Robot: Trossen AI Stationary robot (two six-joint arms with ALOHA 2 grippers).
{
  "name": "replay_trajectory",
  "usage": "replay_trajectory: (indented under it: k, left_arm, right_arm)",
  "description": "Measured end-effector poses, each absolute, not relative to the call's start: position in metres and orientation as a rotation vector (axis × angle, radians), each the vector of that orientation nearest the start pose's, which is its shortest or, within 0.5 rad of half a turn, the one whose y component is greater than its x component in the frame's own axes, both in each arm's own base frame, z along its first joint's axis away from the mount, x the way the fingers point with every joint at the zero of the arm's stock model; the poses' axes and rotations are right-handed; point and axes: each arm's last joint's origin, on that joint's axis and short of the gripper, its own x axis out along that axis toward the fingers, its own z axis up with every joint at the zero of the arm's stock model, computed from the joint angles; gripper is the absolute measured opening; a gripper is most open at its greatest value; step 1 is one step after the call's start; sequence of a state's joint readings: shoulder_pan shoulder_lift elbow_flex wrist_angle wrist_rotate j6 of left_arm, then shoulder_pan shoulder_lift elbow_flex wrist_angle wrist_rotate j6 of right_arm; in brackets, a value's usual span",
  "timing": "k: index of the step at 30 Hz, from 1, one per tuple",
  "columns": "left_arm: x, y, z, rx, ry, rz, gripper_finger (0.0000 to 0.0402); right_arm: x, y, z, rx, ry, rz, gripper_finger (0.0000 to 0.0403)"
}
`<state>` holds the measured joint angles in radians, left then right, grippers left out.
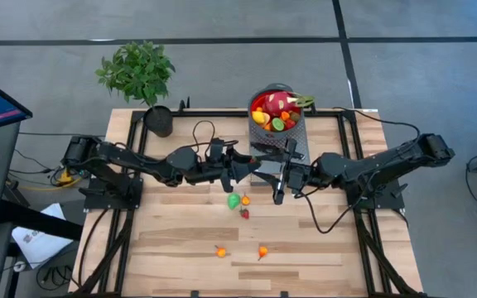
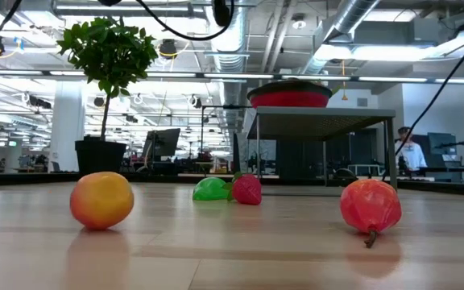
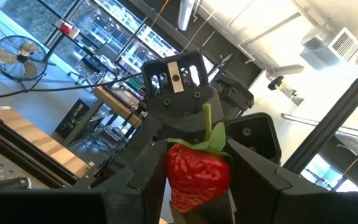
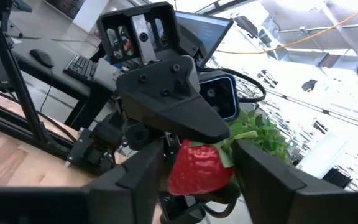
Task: Pick & Place Fruit
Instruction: Put the strawberry into the red colander on the shelf
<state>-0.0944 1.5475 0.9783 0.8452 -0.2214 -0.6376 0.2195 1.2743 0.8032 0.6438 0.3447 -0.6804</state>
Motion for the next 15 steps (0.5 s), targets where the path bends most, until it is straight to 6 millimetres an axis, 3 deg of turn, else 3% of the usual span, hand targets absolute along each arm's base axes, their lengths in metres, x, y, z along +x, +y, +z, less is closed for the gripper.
replay_trajectory:
  k: [8,15]
  left_arm:
    - [0.3440,-0.0262,0.3116,-0.680,-0.303,0.040,0.0144]
    - [0.3439,-0.0260,0.3117,-0.683,-0.305,0.041,0.0146]
  right_arm:
    - [0.2769,0.0517,0.3153,-0.629,-0.121,-0.178,0.0113]
    - [0.2769,0.0517,0.3154,-0.631,-0.120,-0.178,0.0107]
